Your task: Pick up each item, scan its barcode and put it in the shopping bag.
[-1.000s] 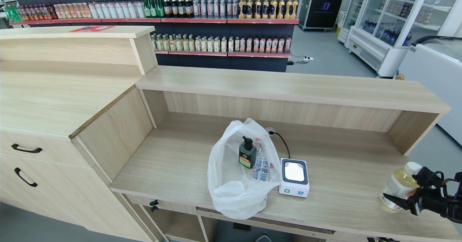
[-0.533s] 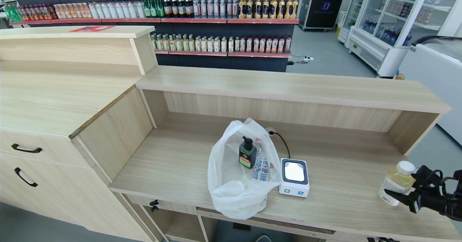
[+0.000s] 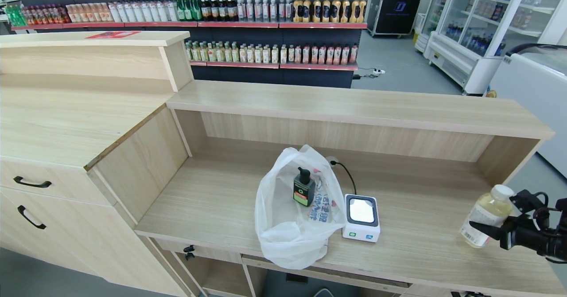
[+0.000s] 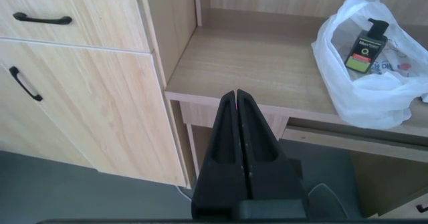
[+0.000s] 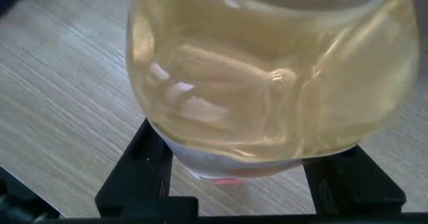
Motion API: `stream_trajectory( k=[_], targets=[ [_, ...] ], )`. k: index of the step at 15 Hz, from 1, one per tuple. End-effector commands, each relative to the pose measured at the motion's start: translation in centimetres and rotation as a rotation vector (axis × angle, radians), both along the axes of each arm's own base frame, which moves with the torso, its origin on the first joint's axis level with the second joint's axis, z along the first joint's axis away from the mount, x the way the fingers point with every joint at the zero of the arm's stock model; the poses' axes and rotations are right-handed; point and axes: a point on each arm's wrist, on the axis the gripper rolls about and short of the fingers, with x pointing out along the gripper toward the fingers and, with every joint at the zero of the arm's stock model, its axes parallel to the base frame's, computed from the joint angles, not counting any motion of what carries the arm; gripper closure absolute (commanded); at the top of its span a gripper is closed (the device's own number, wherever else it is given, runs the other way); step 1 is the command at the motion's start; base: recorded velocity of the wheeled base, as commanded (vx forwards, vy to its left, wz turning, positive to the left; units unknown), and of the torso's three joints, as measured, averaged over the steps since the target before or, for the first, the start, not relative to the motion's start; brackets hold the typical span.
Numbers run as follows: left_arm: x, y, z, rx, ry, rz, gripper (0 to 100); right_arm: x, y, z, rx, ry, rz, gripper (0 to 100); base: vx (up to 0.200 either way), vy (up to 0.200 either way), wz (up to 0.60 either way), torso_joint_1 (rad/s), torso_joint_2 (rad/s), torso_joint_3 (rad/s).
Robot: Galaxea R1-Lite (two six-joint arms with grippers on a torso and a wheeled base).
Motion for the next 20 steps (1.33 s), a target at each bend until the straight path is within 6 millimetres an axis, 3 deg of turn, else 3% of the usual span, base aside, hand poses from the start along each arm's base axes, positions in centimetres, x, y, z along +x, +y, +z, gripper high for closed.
stream_trajectory(
  k=[1,4,7,9,11,20],
  targets=[
    [0.0,0.0,0.0,0.0,0.0,0.001,100,-0.7,2.9,7.7,0.145,-0.04,-0.03,100,0.0,0.0,0.0,0.0,0.0,0.0],
    [0.0,0.0,0.0,0.0,0.0,0.001,100,-2.9,6.2,15.5,0.356,-0.059,0.022,100,0.0,0.0,0.0,0.0,0.0,0.0],
    [0.0,0.0,0.0,0.0,0.0,0.001,100,-5.1,10.1,20.1,0.477,-0.038,0.133,100,0.0,0.0,0.0,0.0,0.0,0.0],
    [0.0,0.0,0.0,0.0,0.0,0.001,100,-5.7,12.8,21.4,0.49,-0.025,0.219,100,0.0,0.0,0.0,0.0,0.0,0.0],
    [0.0,0.0,0.0,0.0,0.0,0.001,100,-7.7,16.0,23.2,0.569,0.027,0.29,100,0.0,0.0,0.0,0.0,0.0,0.0],
    [0.0,0.0,0.0,0.0,0.0,0.001,100,-12.1,22.4,26.2,0.748,0.224,0.493,100,0.0,0.0,0.0,0.0,0.0,0.0]
  ],
)
